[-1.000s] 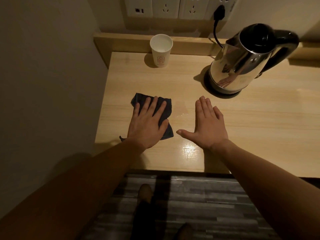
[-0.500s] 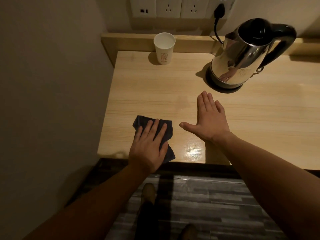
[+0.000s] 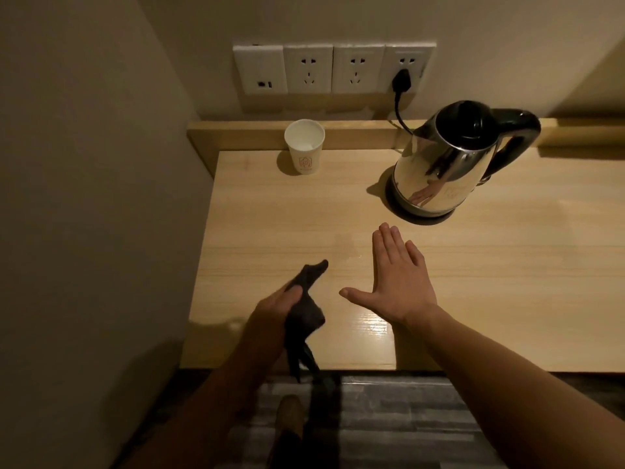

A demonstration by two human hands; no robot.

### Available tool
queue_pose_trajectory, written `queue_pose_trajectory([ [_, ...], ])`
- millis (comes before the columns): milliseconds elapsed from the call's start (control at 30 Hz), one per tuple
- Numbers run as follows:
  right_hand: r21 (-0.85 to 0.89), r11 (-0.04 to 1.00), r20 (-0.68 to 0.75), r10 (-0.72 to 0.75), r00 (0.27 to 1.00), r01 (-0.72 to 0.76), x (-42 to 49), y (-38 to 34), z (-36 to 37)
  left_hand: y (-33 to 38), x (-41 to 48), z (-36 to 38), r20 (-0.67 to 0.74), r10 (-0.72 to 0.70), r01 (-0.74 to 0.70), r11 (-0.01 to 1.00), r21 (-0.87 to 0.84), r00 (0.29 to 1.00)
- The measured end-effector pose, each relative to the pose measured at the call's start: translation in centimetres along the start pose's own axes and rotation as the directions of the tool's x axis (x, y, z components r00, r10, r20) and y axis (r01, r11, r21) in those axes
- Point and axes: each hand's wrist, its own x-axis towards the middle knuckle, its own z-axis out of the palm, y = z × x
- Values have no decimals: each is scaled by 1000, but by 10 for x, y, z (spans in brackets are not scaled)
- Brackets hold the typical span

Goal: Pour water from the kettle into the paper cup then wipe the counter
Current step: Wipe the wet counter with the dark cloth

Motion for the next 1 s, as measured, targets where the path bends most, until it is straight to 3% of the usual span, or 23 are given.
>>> queue_pose_trajectory([
  [67,7,1000,8,1,1000,-2,1,0,-1,36,30,11,-27,111,-110,992,64,993],
  [133,16,1000,11,3,1000,-3,1,1,-1,64,64,27,52,213,-219,958,185,976],
  [200,26,1000,9,7,1000,-7,2,1,-1,78,107,42,90,326,-335,859,386,941],
  [267,32,999,8,11,1000,-12,3,0,-1,89,150,60,111,437,-406,671,621,893],
  [333,29,999,8,13,1000,-13,5,0,0,90,184,77,141,509,-373,391,841,849],
  [400,29,999,2,19,1000,-19,6,1,0,79,204,87,175,485,-296,184,937,857],
  [467,25,999,7,22,1000,-22,8,1,2,66,211,93,181,446,-236,71,969,877],
  [567,34,999,1,25,1000,-25,9,2,4,64,209,94,215,454,-282,86,955,865],
  [700,42,998,24,40,999,-41,6,2,1,55,181,44,180,570,-289,107,951,801],
  [800,110,994,-3,16,1000,-16,2,1,-3,31,154,-19,58,501,-156,156,975,863],
  [900,209,978,-44,-19,999,28,2,3,-7,12,148,-52,16,405,-50,74,996,914],
  [1000,228,968,-152,-73,986,107,30,-9,-23,4,155,-56,45,441,-61,22,998,896],
])
